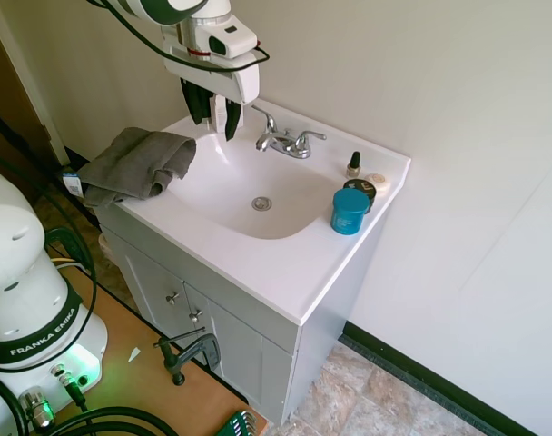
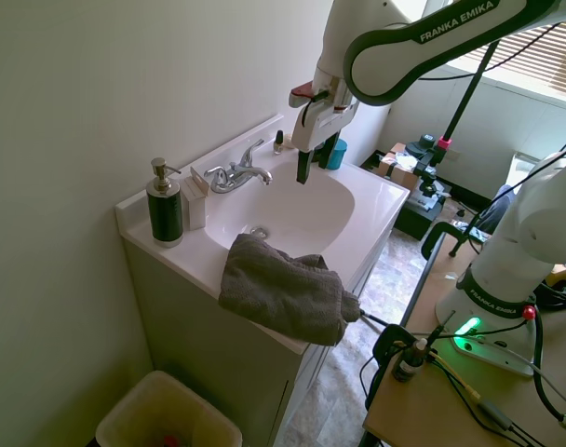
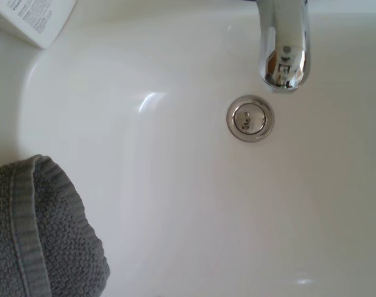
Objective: Sanitize the sink
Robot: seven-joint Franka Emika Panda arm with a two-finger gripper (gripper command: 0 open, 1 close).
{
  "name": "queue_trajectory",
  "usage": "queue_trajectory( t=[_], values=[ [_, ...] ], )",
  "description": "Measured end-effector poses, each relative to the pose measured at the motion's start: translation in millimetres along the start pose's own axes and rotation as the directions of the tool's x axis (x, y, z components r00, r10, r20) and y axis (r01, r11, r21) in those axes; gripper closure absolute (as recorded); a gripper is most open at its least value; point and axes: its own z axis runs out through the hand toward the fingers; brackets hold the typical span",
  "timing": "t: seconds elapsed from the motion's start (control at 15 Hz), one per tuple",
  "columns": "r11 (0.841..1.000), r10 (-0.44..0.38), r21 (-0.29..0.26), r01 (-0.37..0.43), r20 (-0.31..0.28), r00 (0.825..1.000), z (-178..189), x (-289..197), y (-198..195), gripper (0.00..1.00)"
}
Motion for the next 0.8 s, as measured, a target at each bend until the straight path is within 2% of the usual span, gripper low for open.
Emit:
queue_trajectory(
  t=[0.27, 0.53, 0.67, 0.8],
  values=[
    [0.999, -0.032, -0.004, 0.032, 0.000, 0.999, 2.6, -11.6, -9.8, 0.00],
    [0.995, -0.097, 0.019, 0.096, 0.039, 0.995, 13.7, -74.8, -43.4, 0.00],
    [0.992, -0.113, 0.056, 0.112, 0.027, 0.993, 22.6, -110.2, -54.9, 0.00],
    [0.990, -0.124, 0.066, 0.122, 0.018, 0.992, 31.1, -139.9, -60.5, 0.00]
  ],
)
